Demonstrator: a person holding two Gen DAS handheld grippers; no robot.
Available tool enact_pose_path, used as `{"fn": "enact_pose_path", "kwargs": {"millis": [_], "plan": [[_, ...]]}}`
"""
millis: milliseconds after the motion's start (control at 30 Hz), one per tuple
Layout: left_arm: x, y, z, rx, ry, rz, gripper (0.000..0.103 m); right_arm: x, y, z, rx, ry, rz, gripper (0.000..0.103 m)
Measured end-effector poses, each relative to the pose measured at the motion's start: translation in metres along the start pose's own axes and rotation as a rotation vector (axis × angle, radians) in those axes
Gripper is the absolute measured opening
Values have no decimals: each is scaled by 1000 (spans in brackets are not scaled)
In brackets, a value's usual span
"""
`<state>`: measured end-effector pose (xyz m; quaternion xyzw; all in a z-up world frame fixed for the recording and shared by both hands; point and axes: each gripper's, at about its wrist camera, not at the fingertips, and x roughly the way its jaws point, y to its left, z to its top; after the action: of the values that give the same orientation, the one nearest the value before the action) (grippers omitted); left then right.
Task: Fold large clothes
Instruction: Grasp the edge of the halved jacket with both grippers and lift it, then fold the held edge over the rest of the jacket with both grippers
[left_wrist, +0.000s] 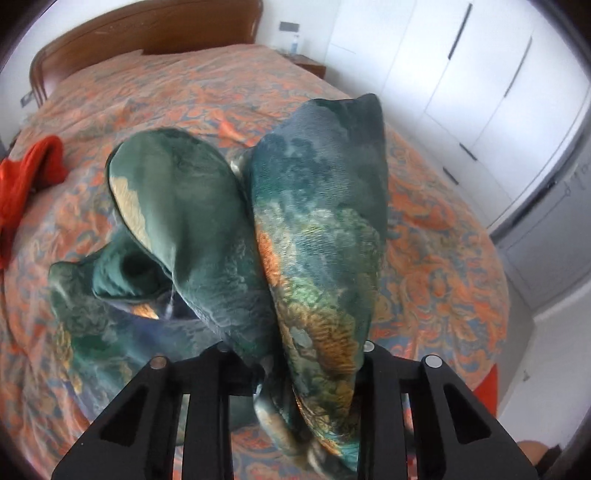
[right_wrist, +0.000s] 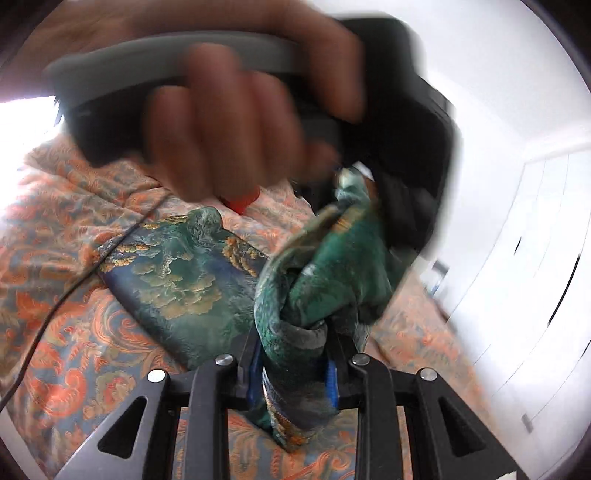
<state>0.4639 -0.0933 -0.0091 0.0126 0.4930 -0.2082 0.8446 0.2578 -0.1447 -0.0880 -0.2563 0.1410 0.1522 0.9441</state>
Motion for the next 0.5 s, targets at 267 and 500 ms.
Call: {"fn": "enact_pose_path", "kwargs": {"millis": [267,500], "plan": [[-39,78,-6,-62,-57,68,26,-32,-45,-2,206,-19,145,60],[-26,162,-37,-212,-36,94,28,13,-85,9,379,86,203,52]]}}
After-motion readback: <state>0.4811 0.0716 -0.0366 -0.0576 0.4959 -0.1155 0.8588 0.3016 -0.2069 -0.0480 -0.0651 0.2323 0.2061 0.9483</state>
